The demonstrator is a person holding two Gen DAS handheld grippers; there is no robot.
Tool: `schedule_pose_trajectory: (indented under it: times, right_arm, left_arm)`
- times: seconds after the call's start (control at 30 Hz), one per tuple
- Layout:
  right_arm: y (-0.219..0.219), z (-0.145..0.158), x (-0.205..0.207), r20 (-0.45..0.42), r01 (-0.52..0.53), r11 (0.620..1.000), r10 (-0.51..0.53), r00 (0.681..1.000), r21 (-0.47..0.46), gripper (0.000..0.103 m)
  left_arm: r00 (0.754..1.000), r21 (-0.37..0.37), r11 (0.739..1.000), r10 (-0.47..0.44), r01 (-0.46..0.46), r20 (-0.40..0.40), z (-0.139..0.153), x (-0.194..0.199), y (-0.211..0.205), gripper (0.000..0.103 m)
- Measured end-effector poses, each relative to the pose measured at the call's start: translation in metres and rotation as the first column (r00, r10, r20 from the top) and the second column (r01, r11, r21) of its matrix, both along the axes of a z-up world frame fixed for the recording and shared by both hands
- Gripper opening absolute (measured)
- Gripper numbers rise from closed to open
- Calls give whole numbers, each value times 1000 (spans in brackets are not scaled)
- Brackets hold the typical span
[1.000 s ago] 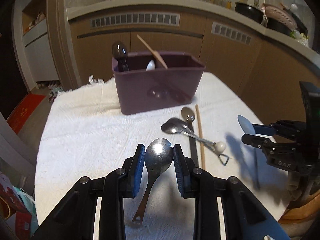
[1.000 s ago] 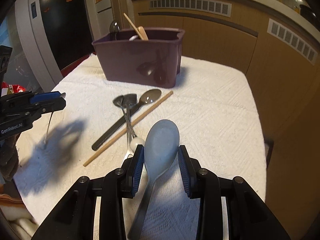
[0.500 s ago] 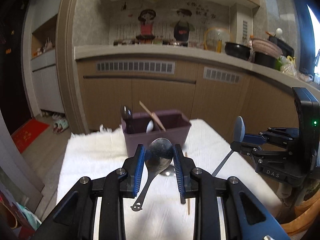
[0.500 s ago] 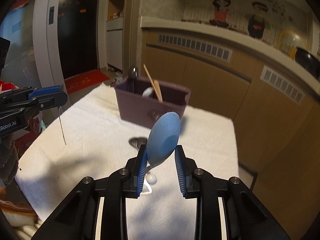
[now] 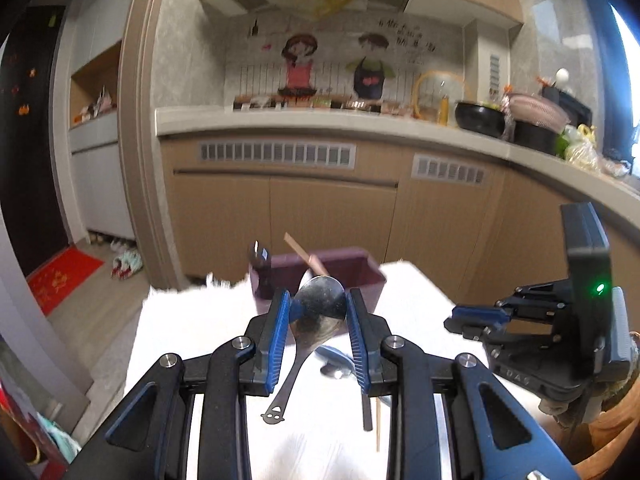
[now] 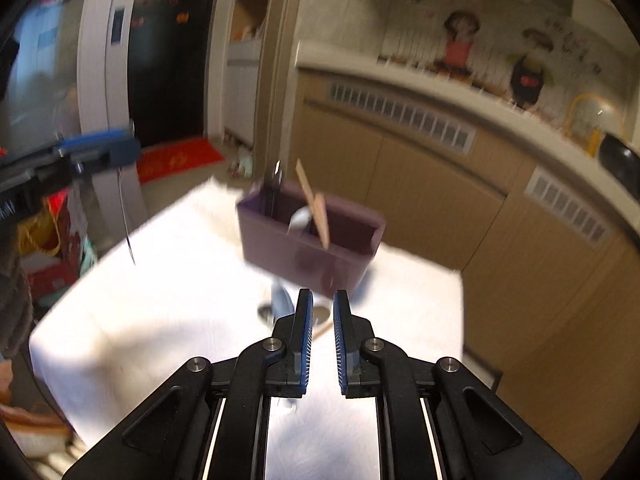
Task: Organize utensils
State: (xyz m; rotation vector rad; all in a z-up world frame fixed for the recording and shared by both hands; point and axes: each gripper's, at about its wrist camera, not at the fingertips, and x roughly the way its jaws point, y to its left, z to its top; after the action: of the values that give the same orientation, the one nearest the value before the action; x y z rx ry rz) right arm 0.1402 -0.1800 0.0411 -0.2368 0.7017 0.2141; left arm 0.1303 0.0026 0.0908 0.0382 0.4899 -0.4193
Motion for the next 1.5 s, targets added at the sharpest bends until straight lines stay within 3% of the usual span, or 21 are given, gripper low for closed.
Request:
schedule_pose_trajectory:
  times: [0.07,0.13,0.2,0.37,0.67,0.9,0.97,1.0,1.03,1.23,1.5]
  right_arm:
    - [5,-24,10,-85,-47,999,47,995,8,23]
    - [12,-46,23,-132,-63,998,65,989,16,57]
    - [22,-62,36,-157,-77,997,79,984,16,64]
    - [59,-94,74,-221,-147,989,139,965,-18,64]
    - [127,-133,119,-308,-264,962,229,923,-73,64]
    - [131,-148,135,-362,-256,966,228,904,-29,63]
    - [129,-148,135,-368,-255,967,232,900,-15,56]
    - [128,-147,134,-373,-259,966,239,897,-5,39]
    - [127,-145,133,-378,-259,966,238,895,-4,35]
    - [109,-130,115,-344,-220,975,198,918,-26,35]
    - [61,-107,86,-304,-148,989,135,943,-20,35]
  left_arm:
    - [999,-4,1000,12,-12,-42,-16,6,3,26]
    - [996,-5,1000,18,-18,-88,-35,12,8,26]
    - [990,-5,999,30,-31,-139,-55,18,15,26]
    - [970,-41,997,58,-70,-235,-87,31,44,26]
    - [965,-96,989,81,-108,-248,-99,31,77,26]
    - [959,-112,987,83,-117,-273,-105,34,88,25]
    - [958,-103,988,81,-112,-274,-106,36,85,25]
    - [959,-91,991,74,-103,-274,-107,38,83,25]
    - [959,-69,994,64,-86,-275,-109,41,79,25]
    - [937,104,995,43,-7,-346,-135,85,55,26]
    - [878,294,956,129,13,-460,-175,150,25,28]
